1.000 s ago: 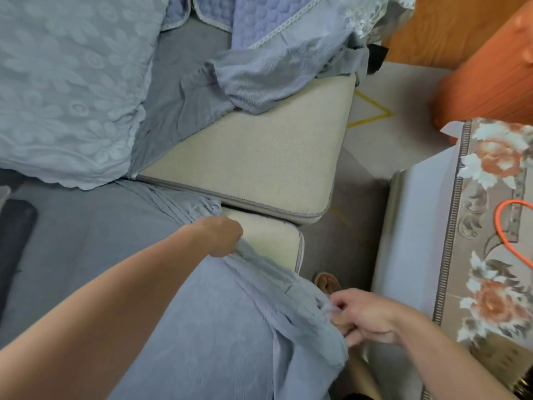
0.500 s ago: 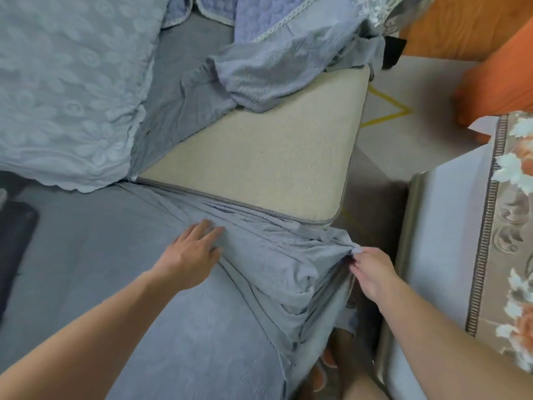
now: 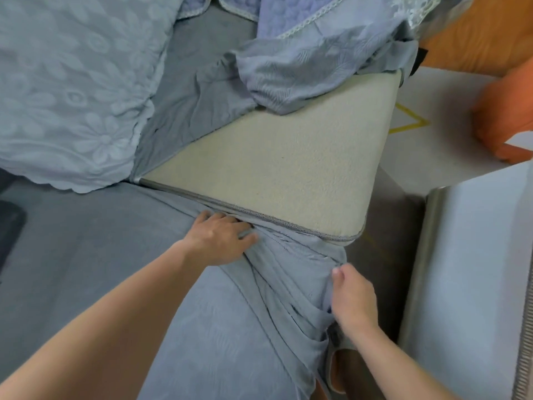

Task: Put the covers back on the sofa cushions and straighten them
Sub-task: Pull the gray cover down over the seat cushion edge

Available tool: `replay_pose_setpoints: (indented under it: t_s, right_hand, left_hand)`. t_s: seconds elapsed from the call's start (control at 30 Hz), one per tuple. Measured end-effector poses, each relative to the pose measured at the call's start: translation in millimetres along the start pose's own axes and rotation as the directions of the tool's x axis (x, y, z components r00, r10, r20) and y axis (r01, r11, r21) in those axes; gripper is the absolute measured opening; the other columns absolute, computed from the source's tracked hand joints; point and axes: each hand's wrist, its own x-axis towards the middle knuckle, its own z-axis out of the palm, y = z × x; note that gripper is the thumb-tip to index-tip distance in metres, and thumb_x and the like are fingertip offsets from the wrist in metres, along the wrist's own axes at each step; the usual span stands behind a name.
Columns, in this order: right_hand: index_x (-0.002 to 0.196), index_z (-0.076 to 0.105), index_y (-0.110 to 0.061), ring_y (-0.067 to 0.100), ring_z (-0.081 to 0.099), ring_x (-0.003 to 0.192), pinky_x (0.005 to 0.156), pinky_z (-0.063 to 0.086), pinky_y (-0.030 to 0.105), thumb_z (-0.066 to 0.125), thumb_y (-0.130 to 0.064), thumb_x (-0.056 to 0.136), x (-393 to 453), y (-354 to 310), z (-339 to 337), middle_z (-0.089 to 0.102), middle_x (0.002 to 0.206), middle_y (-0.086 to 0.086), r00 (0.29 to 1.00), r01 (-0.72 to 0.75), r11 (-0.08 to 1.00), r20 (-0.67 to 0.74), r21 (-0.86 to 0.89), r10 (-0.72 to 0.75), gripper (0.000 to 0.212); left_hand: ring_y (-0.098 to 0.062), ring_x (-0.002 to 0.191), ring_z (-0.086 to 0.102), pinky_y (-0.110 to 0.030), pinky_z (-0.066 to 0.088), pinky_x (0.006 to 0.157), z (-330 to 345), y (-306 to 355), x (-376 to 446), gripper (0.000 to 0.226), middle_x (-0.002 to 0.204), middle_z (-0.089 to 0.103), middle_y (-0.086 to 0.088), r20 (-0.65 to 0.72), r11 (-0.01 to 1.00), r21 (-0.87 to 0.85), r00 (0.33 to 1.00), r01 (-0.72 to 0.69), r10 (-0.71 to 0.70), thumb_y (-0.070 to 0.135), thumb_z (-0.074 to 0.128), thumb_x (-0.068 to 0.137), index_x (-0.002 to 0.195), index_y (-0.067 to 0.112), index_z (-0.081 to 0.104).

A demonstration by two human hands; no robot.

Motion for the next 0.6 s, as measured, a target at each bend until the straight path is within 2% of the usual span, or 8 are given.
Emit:
replay_pose_setpoints:
  t_s: [0.07,0.13,0.3,0.37,0.43,0.5,0.57,0.6]
  right_hand:
    - [0.077,0.056,-0.011,0.034,0.059,0.082,0.070,0.043,0.036,0.045,-0.027,0.102,34.4,7.9,8.5,0.062,0.081,0.011,0.983,-0.168,0.977,-0.047,0.134,0.176,0.031]
    - [0.091,0.064,-0.007,0.040,0.061,0.097,0.077,0.045,0.036,0.048,-0.017,0.098,71.6,19.8,18.7,0.066,0.097,0.020,0.969,-0.244,0.959,-0.012,0.143,0.248,0.021]
    - [0.103,0.064,-0.007,0.038,0.064,0.095,0.074,0.052,0.037,0.044,-0.010,0.092,122.5,61.8,54.2,0.066,0.106,0.021,0.958,-0.190,0.950,0.166,-0.246,0.235,0.024]
    - [0.102,0.065,-0.007,0.037,0.065,0.091,0.074,0.056,0.039,0.048,-0.010,0.088,130.0,75.1,61.6,0.067,0.102,0.020,0.951,-0.186,0.938,0.185,-0.292,0.246,0.022]
    - [0.103,0.065,-0.011,0.035,0.065,0.091,0.070,0.054,0.033,0.054,-0.013,0.090,119.7,64.1,62.4,0.067,0.104,0.018,0.934,-0.242,0.955,0.224,-0.173,0.278,0.018]
    - [0.109,0.064,-0.013,0.027,0.064,0.087,0.059,0.049,0.025,0.054,-0.018,0.097,100.8,42.3,49.3,0.068,0.105,0.014,0.898,-0.384,0.906,0.299,0.179,0.322,0.017]
    - [0.112,0.067,-0.013,0.025,0.066,0.086,0.063,0.054,0.028,0.056,-0.025,0.097,80.9,27.4,31.6,0.071,0.101,0.013,0.806,-0.567,0.655,0.500,0.500,0.316,0.021]
    - [0.110,0.071,-0.013,0.027,0.068,0.091,0.074,0.057,0.035,0.060,-0.028,0.094,73.0,22.2,27.2,0.072,0.102,0.014,0.771,-0.612,0.570,0.571,0.548,0.280,0.024]
  left_hand:
    - [-0.022,0.137,0.038,-0.046,0.022,0.116,1.0,2.3,13.2,0.062,0.149,0.047,0.005,0.011,1.000,0.002,1.000,-0.007,0.007,0.069,0.010,0.096,0.141,0.045,0.044]
    - [-0.023,0.138,0.039,-0.042,0.026,0.114,1.1,7.6,26.3,0.060,0.150,0.047,0.004,0.025,0.999,-0.042,1.000,0.001,0.000,0.069,0.013,0.097,0.138,0.044,0.048]
    - [-0.021,0.139,0.039,-0.041,0.032,0.111,8.8,15.3,66.7,0.068,0.155,0.041,0.010,0.070,0.982,-0.113,0.987,0.152,-0.145,0.071,0.018,0.089,0.148,0.042,0.039]
    - [-0.021,0.127,0.051,-0.039,0.031,0.108,17.1,18.9,64.3,0.058,0.140,0.058,0.005,-0.055,0.981,-0.111,0.984,0.161,-0.168,0.060,0.023,0.093,0.130,0.035,0.060]
    - [-0.022,0.103,0.061,-0.036,0.033,0.102,32.5,19.5,45.1,0.050,0.108,0.073,0.001,-0.302,0.991,-0.095,0.946,0.092,-0.116,0.046,0.027,0.097,0.099,0.026,0.073]
    - [-0.022,0.102,0.061,-0.035,0.032,0.102,49.4,15.5,20.4,0.042,0.106,0.073,0.004,-0.499,0.996,-0.084,0.867,-0.034,-0.013,0.038,0.033,0.098,0.103,0.024,0.073]
    - [-0.021,0.110,0.060,-0.034,0.029,0.105,55.7,10.7,2.5,0.039,0.115,0.070,0.005,-0.561,0.991,-0.095,0.827,-0.097,0.027,0.034,0.039,0.097,0.116,0.021,0.070]
    - [-0.021,0.110,0.060,-0.034,0.030,0.103,50.5,8.3,-0.4,0.038,0.115,0.070,0.005,-0.521,0.992,-0.091,0.853,-0.090,0.030,0.035,0.037,0.097,0.113,0.021,0.069]
